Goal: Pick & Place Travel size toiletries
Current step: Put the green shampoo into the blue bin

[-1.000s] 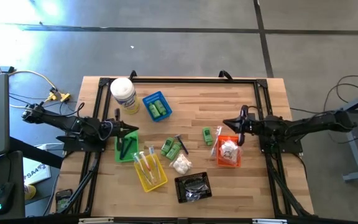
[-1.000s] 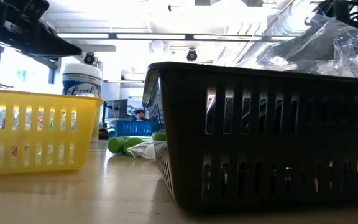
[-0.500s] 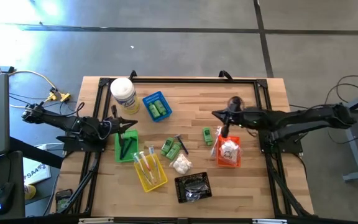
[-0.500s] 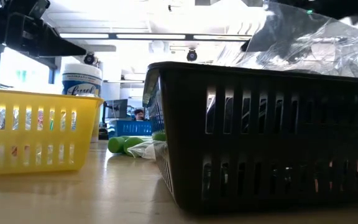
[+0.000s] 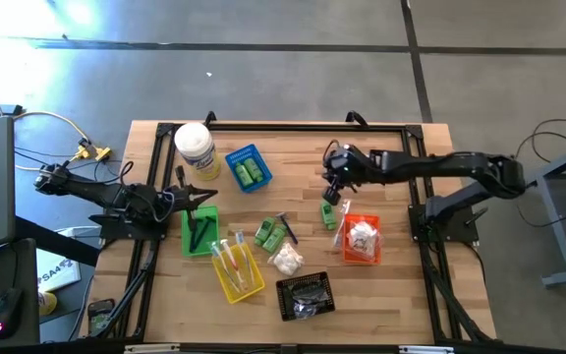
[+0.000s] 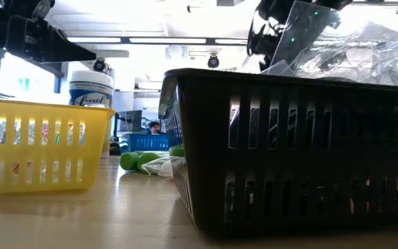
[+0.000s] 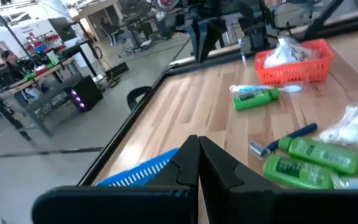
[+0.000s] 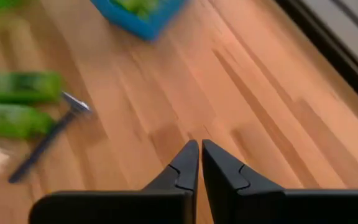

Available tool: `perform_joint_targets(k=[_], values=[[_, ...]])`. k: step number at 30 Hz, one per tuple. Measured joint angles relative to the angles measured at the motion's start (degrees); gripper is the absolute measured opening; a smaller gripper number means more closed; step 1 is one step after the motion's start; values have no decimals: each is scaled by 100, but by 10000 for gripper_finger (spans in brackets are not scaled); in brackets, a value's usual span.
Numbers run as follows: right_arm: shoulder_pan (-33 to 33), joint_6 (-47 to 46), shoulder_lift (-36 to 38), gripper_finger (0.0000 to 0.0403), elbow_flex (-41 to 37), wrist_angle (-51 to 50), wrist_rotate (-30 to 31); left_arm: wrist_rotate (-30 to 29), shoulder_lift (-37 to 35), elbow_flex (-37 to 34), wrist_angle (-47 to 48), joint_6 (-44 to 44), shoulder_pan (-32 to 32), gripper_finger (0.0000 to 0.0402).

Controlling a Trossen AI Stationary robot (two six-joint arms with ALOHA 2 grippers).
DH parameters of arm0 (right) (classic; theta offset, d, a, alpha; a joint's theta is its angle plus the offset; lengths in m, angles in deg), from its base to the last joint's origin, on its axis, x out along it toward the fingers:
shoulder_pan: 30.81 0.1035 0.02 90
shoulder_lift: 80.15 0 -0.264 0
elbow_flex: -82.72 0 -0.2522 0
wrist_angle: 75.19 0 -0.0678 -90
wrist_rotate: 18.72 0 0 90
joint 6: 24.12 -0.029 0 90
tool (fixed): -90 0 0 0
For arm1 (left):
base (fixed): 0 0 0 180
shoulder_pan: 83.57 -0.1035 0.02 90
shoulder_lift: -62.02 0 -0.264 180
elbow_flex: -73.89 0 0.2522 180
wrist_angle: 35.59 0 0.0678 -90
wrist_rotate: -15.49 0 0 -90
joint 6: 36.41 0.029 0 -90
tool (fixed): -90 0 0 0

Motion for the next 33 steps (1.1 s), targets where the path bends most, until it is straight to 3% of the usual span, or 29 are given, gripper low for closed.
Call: perform_joint_targets(k=[3, 8, 17, 21, 26, 33], values=[[-83, -150, -143, 30, 165, -299, -201, 67, 1, 0, 204, -4, 0, 0], [-50, -1220, -147, 71, 190, -536, -754, 149, 2, 2, 499, -207, 0, 0], [241, -2396, -224, 237, 190, -619, -1255, 149, 0, 2, 559, -325, 1, 0], [240, -2596, -603, 287, 190, -537, -1516, 147, 0, 2, 657, -368, 2, 0], [148, -2777, -1400, 313, 232, -509, -1601, 147, 0, 2, 700, -368, 2, 0], [65, -2958, -1923, 316, 301, -622, -1649, 145, 0, 2, 700, -370, 2, 0]])
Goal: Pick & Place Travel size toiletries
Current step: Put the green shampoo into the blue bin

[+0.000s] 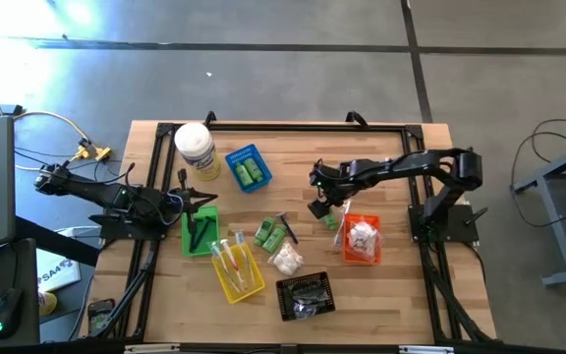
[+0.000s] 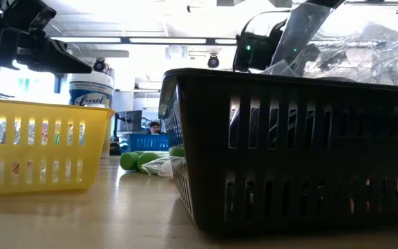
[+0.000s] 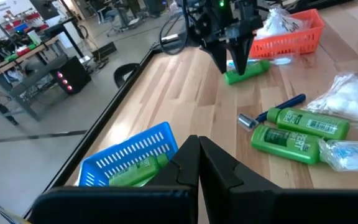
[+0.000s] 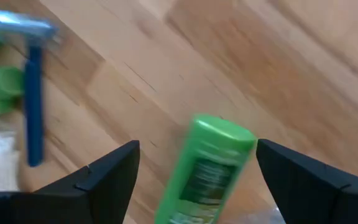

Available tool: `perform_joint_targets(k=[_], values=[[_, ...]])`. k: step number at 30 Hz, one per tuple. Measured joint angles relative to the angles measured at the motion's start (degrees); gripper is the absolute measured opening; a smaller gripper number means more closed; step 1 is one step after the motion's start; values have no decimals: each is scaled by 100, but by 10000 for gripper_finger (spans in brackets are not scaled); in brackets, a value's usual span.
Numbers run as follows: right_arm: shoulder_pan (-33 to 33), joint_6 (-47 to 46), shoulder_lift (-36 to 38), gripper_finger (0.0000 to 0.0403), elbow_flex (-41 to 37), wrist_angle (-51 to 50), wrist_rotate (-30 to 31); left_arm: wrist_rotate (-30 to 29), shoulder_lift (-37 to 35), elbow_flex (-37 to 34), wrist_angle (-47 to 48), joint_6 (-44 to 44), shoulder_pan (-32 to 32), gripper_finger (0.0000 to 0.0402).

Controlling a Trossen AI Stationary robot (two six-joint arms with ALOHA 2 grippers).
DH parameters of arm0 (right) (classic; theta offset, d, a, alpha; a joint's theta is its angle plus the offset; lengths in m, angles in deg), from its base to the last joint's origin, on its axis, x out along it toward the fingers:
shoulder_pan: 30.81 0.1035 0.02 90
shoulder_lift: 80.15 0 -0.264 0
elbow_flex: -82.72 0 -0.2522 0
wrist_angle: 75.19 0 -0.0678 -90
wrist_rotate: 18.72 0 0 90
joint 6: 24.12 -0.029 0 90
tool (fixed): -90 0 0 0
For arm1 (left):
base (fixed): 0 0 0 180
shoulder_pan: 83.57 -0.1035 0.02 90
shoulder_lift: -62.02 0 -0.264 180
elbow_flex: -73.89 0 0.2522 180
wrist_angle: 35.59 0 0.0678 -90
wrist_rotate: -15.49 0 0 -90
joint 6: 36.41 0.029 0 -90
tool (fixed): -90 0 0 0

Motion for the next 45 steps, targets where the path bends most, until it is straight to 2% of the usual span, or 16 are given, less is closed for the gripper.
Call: perform_joint_targets(k=[8, 14, 22, 26, 31, 36, 45], values=[[-3, 22, -103, 316, -2, -4, 37, -1, 0, 0, 7, -1, 0, 0], [227, 163, -103, 315, -2, 44, -107, -3, 2, 0, 19, -12, -2, 0], [598, 139, -103, 302, -2, -59, 373, -3, 2, 0, 19, -12, -2, 0], [718, 25, -103, 291, -2, -113, 871, -3, 1, 0, 17, -9, 0, 0], [772, 56, -103, 270, -4, -131, 1063, -3, 0, 0, 17, -47, 0, 0], [913, 269, -103, 243, -4, -81, 1507, -5, 2, 0, 17, -62, 0, 0], [999, 276, -375, 212, -7, 139, 1065, -5, 0, 2, 17, -82, -2, 0]])
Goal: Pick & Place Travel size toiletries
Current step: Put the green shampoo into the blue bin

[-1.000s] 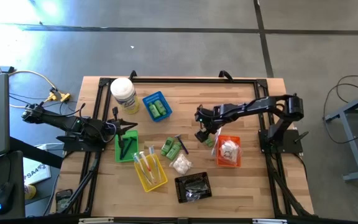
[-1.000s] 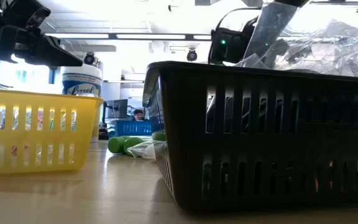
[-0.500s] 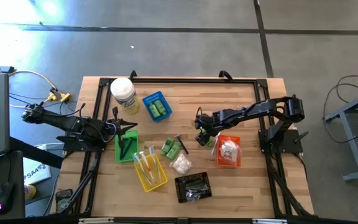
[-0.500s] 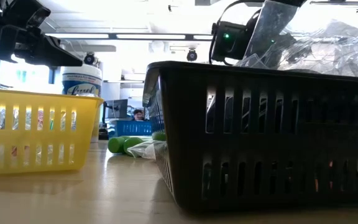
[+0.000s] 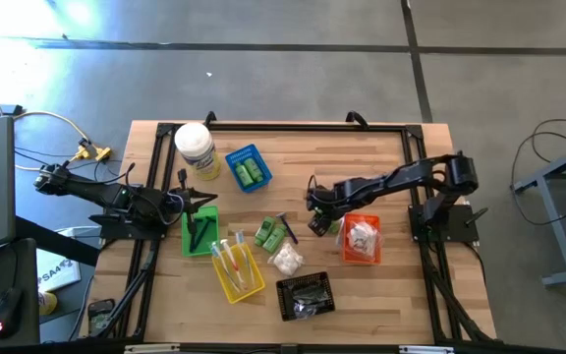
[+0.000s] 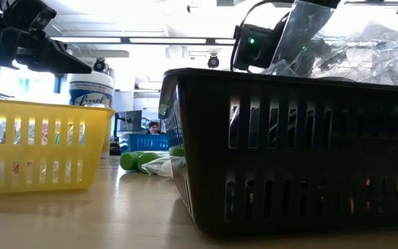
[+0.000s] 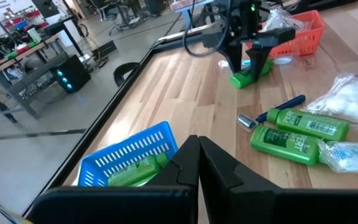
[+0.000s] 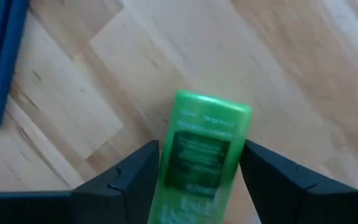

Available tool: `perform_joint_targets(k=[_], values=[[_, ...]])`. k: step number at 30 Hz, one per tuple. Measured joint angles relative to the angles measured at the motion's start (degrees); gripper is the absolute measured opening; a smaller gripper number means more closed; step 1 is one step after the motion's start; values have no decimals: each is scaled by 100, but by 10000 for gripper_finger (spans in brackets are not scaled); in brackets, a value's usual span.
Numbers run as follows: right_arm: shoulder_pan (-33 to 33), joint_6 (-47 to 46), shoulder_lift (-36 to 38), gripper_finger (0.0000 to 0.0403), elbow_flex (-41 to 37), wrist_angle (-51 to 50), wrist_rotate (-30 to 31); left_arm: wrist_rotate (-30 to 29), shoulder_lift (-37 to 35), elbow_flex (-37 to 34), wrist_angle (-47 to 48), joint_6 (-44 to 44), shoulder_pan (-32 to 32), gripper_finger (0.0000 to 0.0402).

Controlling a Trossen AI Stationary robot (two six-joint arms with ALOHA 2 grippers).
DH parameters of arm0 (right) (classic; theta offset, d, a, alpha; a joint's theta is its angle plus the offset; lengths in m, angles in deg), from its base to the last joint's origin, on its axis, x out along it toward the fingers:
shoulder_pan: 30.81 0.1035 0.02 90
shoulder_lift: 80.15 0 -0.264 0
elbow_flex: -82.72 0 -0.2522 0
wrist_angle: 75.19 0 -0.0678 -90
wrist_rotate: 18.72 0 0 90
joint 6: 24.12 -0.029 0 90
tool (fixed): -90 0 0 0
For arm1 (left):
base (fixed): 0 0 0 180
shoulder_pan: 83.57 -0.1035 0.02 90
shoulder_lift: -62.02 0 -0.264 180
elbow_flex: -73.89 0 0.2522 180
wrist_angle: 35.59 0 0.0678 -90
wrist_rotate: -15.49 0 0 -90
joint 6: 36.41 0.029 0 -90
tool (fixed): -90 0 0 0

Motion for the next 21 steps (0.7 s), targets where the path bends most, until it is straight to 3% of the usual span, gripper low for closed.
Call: perform_joint_targets(k=[7, 14, 21], values=[[7, 47, -310, 194, 15, 32, 119, -2, 13, 4, 15, -4, 2, 0], [-4, 204, -124, 147, 9, 295, 442, -2, 13, 4, 17, -4, 2, 0], [-6, 594, -65, 156, 147, 763, 389, -2, 13, 4, 17, -7, 2, 0]])
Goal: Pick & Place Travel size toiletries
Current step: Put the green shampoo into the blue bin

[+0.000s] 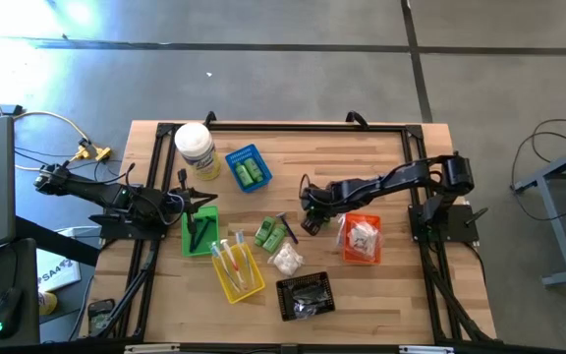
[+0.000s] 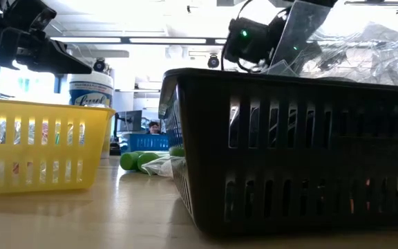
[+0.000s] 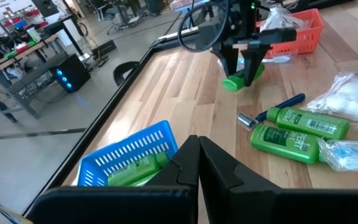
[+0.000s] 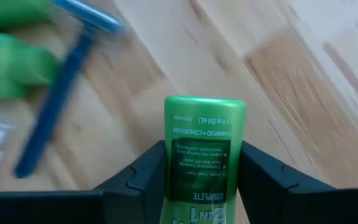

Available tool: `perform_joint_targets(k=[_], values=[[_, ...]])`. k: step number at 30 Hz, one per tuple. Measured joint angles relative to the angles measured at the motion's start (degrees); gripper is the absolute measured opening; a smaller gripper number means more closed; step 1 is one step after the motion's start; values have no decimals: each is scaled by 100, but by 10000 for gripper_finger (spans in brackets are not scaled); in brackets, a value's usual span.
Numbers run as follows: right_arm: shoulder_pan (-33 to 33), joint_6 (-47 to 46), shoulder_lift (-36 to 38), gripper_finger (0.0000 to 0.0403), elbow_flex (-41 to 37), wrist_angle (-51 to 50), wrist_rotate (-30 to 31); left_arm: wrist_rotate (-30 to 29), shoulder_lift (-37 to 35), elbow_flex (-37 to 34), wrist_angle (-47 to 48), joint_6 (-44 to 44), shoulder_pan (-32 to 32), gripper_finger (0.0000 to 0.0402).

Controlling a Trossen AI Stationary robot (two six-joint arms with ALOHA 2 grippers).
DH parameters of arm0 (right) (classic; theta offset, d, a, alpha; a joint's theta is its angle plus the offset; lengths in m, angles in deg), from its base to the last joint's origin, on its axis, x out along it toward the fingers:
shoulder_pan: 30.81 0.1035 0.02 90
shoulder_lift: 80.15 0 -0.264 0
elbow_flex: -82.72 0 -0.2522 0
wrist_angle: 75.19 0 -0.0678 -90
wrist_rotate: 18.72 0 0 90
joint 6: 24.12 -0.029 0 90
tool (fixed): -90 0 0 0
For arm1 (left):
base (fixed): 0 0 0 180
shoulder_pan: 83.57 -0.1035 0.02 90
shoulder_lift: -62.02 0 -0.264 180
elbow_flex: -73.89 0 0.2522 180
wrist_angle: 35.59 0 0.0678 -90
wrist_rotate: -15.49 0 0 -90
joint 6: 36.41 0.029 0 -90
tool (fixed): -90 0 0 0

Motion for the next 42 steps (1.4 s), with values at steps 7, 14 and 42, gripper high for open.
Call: perform_joint_targets(k=[7, 14, 42], values=[[-54, 745, 66, 153, 308, 720, 37, 1, 0, 0, 2, 0, 0, 0], [-254, 1377, 227, 158, 322, 2127, -248, 2, 0, 0, 9, -10, 0, 0], [-1109, 1898, -463, 155, 2530, 1921, -956, -28, -2, -7, -704, 333, 0, 0]])
